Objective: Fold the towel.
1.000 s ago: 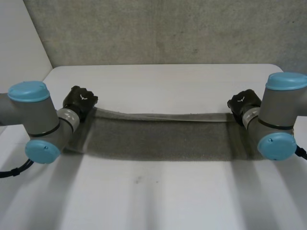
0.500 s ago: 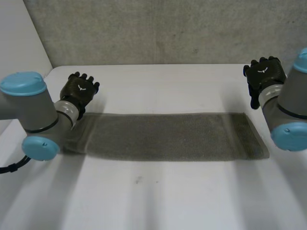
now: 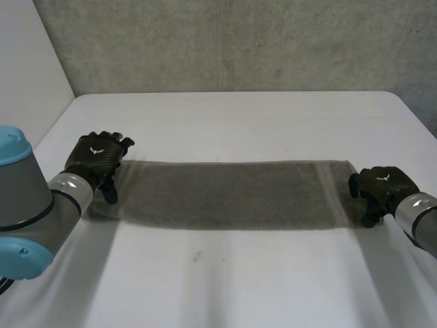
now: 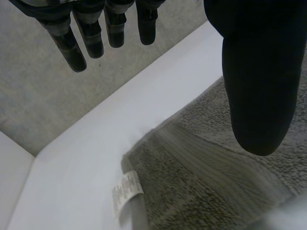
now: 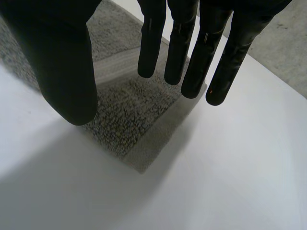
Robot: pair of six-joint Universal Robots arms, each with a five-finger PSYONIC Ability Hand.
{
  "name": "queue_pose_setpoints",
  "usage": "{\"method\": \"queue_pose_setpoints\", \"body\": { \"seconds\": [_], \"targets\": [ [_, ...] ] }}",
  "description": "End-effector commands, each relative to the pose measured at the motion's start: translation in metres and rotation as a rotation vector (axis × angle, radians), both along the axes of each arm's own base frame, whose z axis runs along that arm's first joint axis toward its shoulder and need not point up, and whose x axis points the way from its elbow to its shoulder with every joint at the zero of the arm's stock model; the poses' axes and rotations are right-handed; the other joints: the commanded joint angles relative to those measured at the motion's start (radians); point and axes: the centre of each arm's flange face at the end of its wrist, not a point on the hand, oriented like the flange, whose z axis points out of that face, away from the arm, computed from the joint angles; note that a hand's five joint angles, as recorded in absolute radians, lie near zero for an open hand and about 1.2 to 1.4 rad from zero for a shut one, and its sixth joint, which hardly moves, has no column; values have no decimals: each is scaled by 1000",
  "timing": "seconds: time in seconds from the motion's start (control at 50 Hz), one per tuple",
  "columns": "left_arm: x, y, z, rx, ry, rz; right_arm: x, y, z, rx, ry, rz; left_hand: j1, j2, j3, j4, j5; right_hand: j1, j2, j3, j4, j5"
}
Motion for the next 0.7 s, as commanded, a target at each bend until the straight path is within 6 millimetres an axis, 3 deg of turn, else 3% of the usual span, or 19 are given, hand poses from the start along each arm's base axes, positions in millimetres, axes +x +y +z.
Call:
{"method": "queue_pose_setpoints", "body": {
  "seconds": [0.02, 0.22, 0.26, 0.28, 0.3, 0.42, 0.56, 0.64, 0.7],
  "targets": [
    [1, 1, -5, 2, 27, 9, -2, -5, -13, -35, 10, -7, -4, 8, 8, 6, -35, 268, 174, 174, 175, 201],
    [2, 2, -8, -2, 28, 9, -7, -7, -25, -10, 45, -5, -4, 8, 8, 6, -35, 329, 236, 236, 236, 263],
    [2, 2, -9, -1, 28, 9, -7, -7, -25, -12, 56, -2, -4, 8, 8, 6, -35, 412, 318, 318, 319, 345],
    [1, 3, -9, 1, 27, 8, -9, -9, -25, -19, 67, -2, -4, 8, 8, 6, -35, 769, 676, 675, 676, 703],
    [1, 3, -9, 1, 27, 8, -11, -12, -25, -30, 76, -8, -4, 8, 8, 6, -35, 836, 742, 742, 743, 769],
    [2, 4, -10, 3, 27, 9, -29, -26, -19, -98, 143, -90, -4, 8, 8, 6, -35, 836, 743, 743, 743, 770],
    [2, 5, -6, -5, 29, 8, -69, -47, -4, -199, 403, -262, -4, 8, 8, 6, -35, 836, 743, 743, 743, 770],
    [2, 5, -6, -7, 29, 8, -72, -52, 4, -231, 442, -262, -4, 8, 8, 6, -35, 836, 743, 743, 743, 770],
    [2, 5, -6, -7, 29, 8, -61, -55, 15, -287, 427, -243, -4, 8, 8, 6, -35, 836, 743, 743, 743, 770]
  ]
}}
